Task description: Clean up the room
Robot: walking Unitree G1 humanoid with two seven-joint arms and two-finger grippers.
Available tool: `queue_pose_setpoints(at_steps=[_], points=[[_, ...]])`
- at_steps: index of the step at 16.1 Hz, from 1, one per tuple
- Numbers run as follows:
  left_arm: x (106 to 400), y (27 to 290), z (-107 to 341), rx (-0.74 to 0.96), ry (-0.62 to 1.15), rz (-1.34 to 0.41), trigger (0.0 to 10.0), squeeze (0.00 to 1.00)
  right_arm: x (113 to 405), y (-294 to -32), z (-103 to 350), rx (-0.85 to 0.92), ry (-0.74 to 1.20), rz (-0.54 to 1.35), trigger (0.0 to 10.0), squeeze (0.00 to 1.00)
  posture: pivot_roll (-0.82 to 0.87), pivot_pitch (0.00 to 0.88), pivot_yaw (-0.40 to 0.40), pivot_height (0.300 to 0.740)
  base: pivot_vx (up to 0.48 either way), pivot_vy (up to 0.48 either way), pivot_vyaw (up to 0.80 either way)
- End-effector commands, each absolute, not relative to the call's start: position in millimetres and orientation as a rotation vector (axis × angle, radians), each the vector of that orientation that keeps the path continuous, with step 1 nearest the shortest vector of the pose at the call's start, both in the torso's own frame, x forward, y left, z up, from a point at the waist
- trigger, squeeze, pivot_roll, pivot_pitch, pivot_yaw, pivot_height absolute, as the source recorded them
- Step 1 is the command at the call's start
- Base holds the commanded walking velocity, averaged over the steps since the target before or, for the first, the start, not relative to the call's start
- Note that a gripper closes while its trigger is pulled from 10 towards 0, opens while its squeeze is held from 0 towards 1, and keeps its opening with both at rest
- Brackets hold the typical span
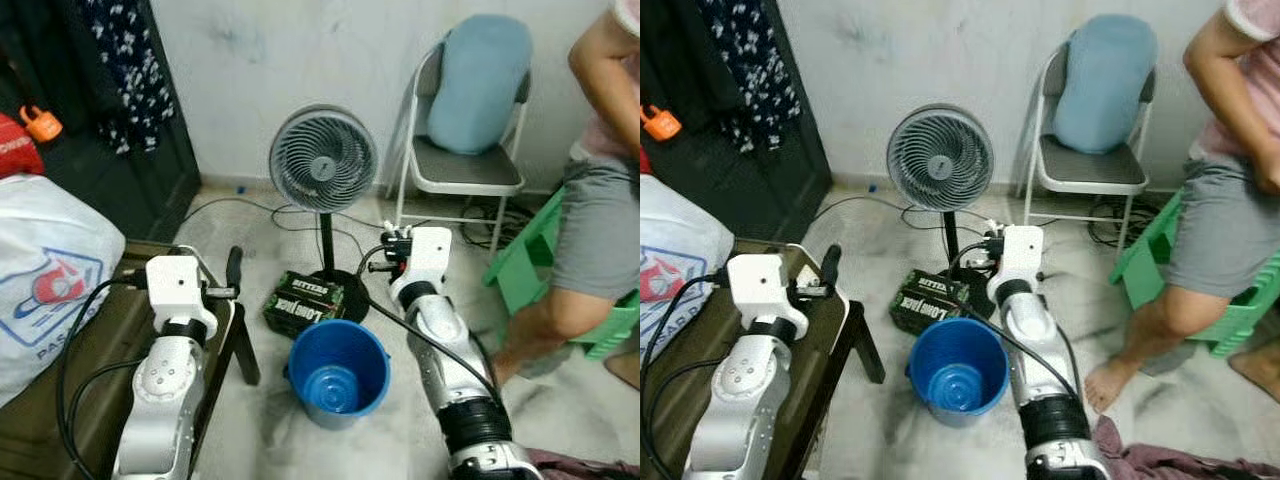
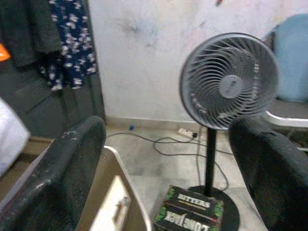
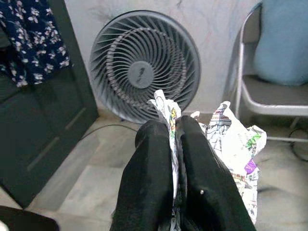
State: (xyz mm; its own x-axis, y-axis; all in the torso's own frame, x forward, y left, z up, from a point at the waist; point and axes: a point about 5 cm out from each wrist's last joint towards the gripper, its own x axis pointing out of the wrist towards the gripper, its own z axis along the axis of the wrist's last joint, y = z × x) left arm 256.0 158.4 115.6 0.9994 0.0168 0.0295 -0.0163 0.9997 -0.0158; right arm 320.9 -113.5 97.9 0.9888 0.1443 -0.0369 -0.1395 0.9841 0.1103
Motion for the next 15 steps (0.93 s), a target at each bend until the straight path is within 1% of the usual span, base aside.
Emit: queue_pose_setpoints(at_steps=[1, 3, 7, 15], points=[[255.8, 160.8, 116.9, -0.011, -0.033, 0.020, 10.0, 0.00, 323.1, -111.1, 99.6, 0.112, 0.049, 0.152, 10.0, 0.00, -0.02, 0.000, -0.010, 0.740, 0.000, 0.000, -0.42], [255.8, 159.7, 117.3, -0.019, -0.039, 0.011, 10.0, 0.00, 323.4, -112.2, 99.0, 0.112, 0.050, 0.150, 10.0, 0.00, -0.02, 0.000, -0.011, 0.740, 0.000, 0.000, -0.80], [255.0, 159.6, 118.1, -0.025, -0.045, 0.005, 10.0, 0.00, 323.5, -112.6, 98.9, 0.111, 0.049, 0.147, 10.0, 0.00, -0.02, 0.000, -0.013, 0.740, 0.264, 0.000, -0.73], [256.0, 158.3, 119.8, -0.030, -0.053, -0.005, 10.0, 0.00, 324.9, -112.0, 99.8, 0.100, 0.044, 0.150, 10.0, 0.00, -0.02, 0.000, -0.015, 0.740, 0.360, 0.000, 0.00]])
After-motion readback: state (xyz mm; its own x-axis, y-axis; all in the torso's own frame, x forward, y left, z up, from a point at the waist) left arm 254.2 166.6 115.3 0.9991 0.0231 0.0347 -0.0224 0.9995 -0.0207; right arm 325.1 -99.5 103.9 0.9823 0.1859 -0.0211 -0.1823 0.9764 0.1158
